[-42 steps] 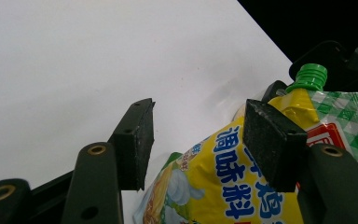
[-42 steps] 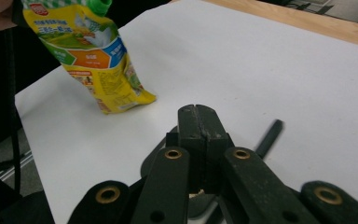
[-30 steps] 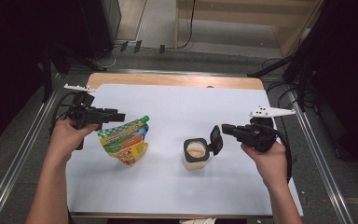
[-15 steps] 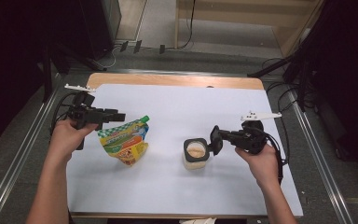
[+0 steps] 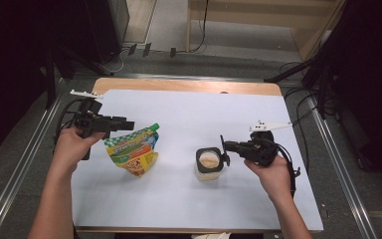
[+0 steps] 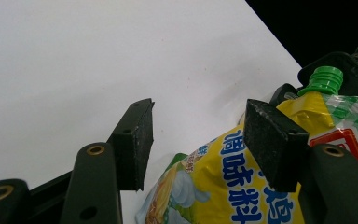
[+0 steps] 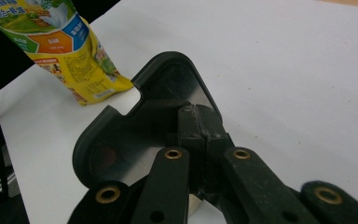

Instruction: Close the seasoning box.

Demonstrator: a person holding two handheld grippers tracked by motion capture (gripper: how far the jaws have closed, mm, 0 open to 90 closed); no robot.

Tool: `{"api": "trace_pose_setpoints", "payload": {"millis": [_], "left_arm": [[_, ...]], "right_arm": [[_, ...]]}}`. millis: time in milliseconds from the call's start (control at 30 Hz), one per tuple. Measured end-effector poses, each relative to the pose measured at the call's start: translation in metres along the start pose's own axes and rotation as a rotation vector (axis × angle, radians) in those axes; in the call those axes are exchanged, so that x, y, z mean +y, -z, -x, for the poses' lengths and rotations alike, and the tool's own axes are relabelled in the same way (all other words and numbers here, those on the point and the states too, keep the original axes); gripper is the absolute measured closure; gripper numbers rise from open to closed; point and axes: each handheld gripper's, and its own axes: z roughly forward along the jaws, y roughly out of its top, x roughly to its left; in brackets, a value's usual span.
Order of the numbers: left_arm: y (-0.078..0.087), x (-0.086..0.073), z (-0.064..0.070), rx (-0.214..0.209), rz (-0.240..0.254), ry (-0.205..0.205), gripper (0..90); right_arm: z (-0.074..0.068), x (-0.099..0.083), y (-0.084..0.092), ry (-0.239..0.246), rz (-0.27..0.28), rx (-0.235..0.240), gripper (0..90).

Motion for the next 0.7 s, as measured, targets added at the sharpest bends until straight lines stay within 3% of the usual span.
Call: {"api": "trace_pose_setpoints", "payload": {"millis": [700], "left_arm": [[-0.003,0.000,0.000,-0.003,-0.014,0.003,42.3]], "right_arm": [[-0.027,-0.001,-0.024,0.069,-0.030,0.054,90.0]]}}
